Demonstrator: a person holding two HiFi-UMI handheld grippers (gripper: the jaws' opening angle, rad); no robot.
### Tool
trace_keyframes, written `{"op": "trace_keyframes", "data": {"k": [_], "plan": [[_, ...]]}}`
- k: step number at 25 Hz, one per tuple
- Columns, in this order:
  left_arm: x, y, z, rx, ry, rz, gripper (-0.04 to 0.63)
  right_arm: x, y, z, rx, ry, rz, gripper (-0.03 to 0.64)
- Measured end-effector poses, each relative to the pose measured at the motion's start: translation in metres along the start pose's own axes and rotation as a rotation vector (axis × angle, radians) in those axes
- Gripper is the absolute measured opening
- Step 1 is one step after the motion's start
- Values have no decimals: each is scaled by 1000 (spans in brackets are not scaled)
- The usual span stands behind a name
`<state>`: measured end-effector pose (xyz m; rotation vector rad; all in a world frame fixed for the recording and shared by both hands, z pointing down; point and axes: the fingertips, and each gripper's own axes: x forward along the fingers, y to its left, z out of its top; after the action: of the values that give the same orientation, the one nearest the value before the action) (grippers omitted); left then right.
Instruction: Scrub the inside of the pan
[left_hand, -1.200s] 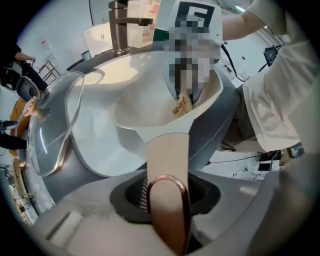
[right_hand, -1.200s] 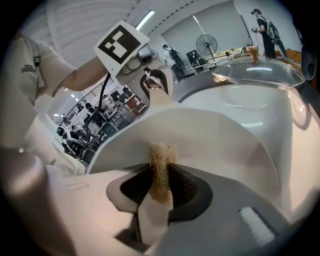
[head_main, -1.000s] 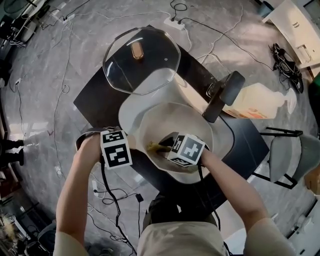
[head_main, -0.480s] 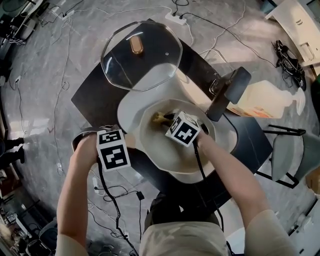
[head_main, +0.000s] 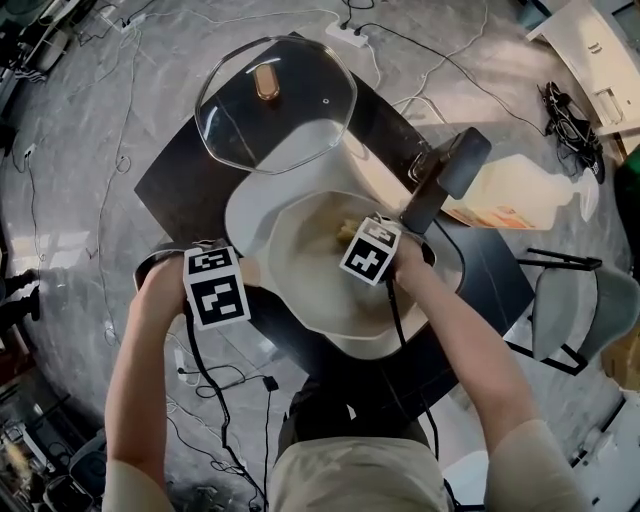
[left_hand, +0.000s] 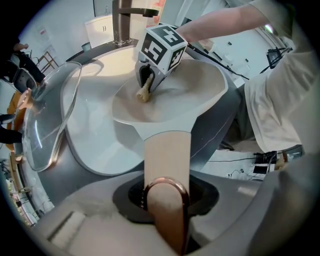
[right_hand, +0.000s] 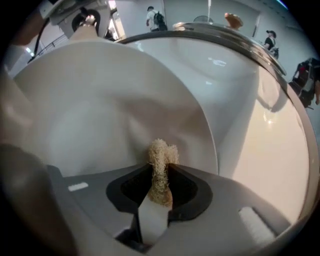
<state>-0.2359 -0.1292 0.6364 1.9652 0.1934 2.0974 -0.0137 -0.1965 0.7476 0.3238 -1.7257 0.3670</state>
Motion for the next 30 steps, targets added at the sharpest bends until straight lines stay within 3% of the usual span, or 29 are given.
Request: {"op": "trace_keyframes", "data": {"k": [7, 10, 12, 16, 22, 26, 30], "plan": [[0, 0, 0, -10, 3, -3, 112, -26, 30, -52, -137, 265, 82, 100], [0, 1, 1, -11, 2, 0, 112, -46, 55, -67, -198, 312, 197, 100], [0, 1, 0, -11, 2, 2, 112, -58, 80, -70, -223, 306, 323, 100], [0, 0, 1, -14, 3, -2, 112, -77, 119, -60, -156, 236, 541, 101], [-1, 0, 1, -18, 4, -10, 112, -82, 149, -11, 50, -26, 764, 103], [-1, 0, 1, -20, 13, -4, 112, -76, 153, 25, 86, -173, 791, 104], [-2, 0, 2, -22, 19, -4, 112, -65, 139, 52, 20, -230, 704, 106]]}}
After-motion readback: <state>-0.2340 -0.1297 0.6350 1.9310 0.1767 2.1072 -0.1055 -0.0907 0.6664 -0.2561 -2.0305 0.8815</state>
